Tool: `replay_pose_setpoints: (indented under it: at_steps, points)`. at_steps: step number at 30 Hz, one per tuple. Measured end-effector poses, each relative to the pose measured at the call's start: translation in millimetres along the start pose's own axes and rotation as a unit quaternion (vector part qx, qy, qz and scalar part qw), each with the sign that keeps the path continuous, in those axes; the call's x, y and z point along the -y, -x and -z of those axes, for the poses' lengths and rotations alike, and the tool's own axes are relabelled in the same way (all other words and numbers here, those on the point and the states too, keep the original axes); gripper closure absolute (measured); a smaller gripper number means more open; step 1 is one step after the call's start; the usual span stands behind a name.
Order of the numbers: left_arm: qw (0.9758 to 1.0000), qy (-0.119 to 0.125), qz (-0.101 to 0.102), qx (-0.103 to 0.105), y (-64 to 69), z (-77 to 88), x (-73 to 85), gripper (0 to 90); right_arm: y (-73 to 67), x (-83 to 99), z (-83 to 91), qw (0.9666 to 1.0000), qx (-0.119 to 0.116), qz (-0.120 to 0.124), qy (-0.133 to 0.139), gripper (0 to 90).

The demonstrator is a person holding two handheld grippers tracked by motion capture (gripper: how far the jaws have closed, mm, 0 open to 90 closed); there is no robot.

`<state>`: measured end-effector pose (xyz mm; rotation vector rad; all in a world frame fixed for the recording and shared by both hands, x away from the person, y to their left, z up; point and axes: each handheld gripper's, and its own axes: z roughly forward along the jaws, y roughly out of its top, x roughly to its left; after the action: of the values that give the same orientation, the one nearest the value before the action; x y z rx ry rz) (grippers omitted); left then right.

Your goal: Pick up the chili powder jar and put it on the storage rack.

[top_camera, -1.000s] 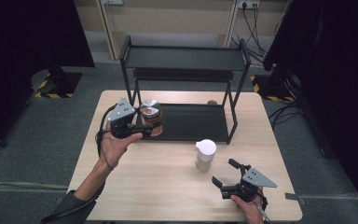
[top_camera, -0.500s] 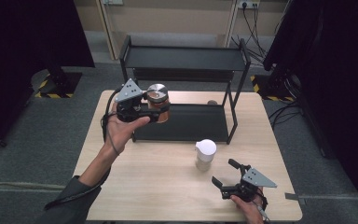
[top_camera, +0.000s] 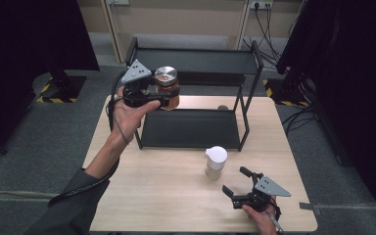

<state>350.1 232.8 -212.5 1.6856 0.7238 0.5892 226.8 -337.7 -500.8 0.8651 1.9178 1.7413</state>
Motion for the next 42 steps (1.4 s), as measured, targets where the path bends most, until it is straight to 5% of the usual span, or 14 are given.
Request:
replay_pose_setpoints:
  at_steps: [11,42]
  points:
    - [0.9998,-0.010,-0.001,-0.017,-5.3,-9.5,-30.9,30.7,0.6,-0.3,-0.1,1.0000,-0.004,0.000,0.000,0.4]
    - [0.9950,-0.004,0.030,-0.095,-10.6,-65.0,-69.6,30.7,1.8,0.1,0.4,0.9999,-0.014,0.000,0.003,0.4]
